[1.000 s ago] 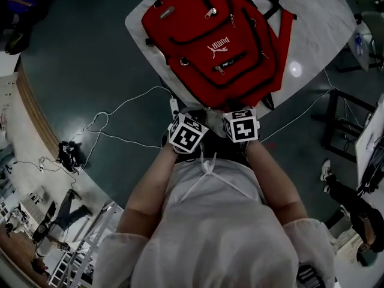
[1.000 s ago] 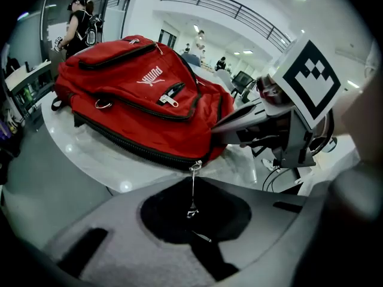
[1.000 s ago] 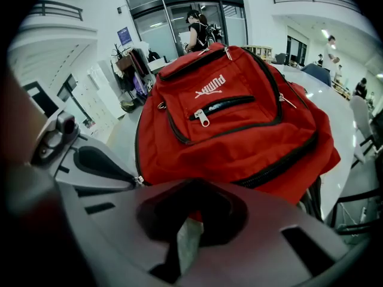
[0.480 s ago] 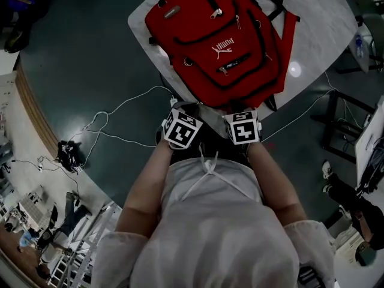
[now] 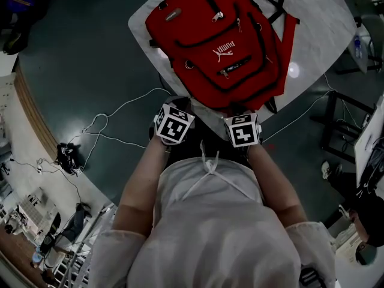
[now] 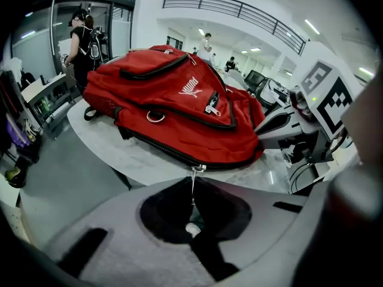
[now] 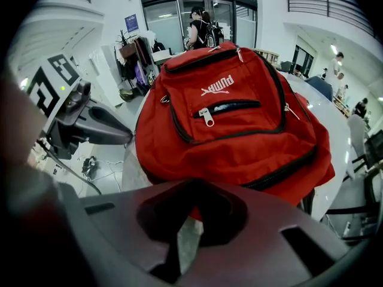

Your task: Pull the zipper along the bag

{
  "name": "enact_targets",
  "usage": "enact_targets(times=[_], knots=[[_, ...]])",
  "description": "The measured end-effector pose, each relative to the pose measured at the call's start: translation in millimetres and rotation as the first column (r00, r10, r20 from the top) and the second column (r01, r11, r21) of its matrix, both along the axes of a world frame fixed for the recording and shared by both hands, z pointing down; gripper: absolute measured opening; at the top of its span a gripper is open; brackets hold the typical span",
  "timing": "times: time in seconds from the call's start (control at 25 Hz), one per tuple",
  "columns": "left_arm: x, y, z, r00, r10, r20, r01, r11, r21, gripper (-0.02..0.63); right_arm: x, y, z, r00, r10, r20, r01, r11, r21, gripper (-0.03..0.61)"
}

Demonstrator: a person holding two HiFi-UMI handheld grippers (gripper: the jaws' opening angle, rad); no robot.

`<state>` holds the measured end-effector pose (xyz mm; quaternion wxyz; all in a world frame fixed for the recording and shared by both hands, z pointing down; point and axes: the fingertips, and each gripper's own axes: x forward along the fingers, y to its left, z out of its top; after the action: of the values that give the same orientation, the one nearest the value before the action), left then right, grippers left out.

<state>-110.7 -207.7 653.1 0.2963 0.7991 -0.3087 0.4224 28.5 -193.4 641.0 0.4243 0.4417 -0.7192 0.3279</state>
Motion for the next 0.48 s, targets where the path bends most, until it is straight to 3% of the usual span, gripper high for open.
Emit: enact_targets(times=[0.28, 0.48], knots=[[-14.0, -18.5, 0.4, 1.000, -0.007, 0.019, 0.007, 1.000, 0.015, 0.025, 0.2, -3.7, 2.5, 0.994, -0.091, -0.055, 0.087, 0.995, -0.055, 0.026], [-20.6, -27.6, 2.3, 0.999, -0.039, 0.003, 0.039, 0.999, 0.002, 0.025, -1.6, -4.2, 5.7, 0.991, -0.126, -0.039, 0.121, 0.986, -0.112, 0.026]])
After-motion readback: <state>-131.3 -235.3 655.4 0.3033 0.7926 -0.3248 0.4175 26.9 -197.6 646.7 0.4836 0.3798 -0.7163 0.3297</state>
